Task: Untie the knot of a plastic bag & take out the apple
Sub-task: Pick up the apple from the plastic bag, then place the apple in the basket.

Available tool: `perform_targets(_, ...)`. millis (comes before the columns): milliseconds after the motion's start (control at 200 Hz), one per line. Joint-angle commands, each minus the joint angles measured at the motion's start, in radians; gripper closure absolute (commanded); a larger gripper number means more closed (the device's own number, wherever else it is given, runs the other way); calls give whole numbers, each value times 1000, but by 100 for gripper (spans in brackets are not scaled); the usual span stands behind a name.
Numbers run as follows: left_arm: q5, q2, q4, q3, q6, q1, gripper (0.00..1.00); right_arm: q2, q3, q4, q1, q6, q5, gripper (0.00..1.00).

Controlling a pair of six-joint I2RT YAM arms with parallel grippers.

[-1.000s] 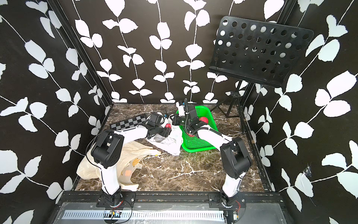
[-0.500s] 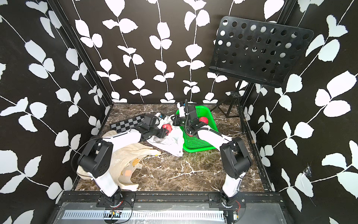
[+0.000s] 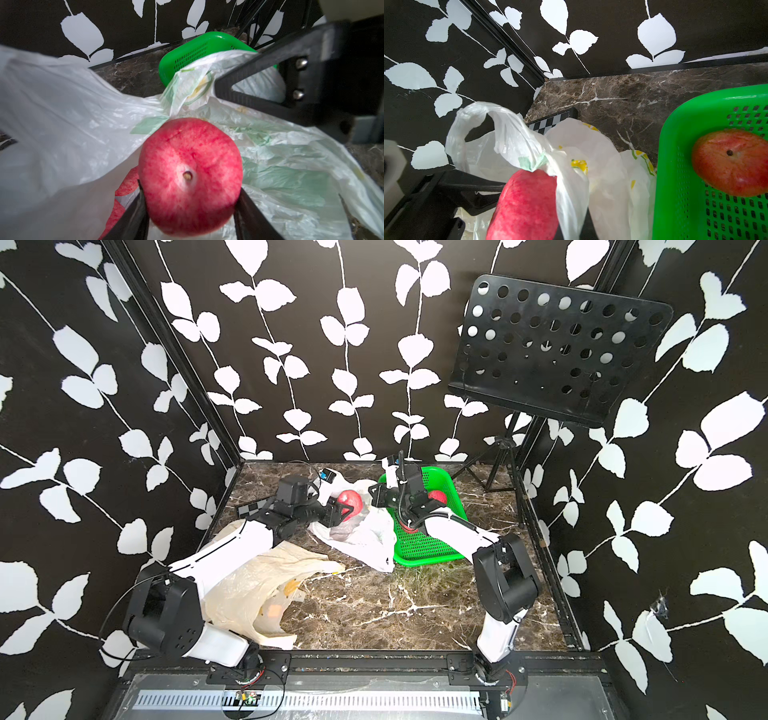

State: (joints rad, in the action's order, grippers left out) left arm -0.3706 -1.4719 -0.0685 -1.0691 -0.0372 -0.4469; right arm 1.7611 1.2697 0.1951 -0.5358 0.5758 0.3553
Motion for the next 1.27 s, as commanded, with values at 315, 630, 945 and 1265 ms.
perform_targets(315, 80, 123, -119, -190, -75, 4, 53, -60, -120, 86, 2, 16, 22, 99)
perform_targets(630, -26, -243, -131, -554, -120, -29, 54, -134, -322, 299, -70, 57, -45, 99)
perform_targets(945, -136, -707, -329, -1028, -111, -111, 51, -152, -349, 322, -101, 53, -107, 99)
perform_targets(1265, -200, -850, -417, -1176, -122, -111, 28, -153, -338, 298, -101, 40, -113, 99)
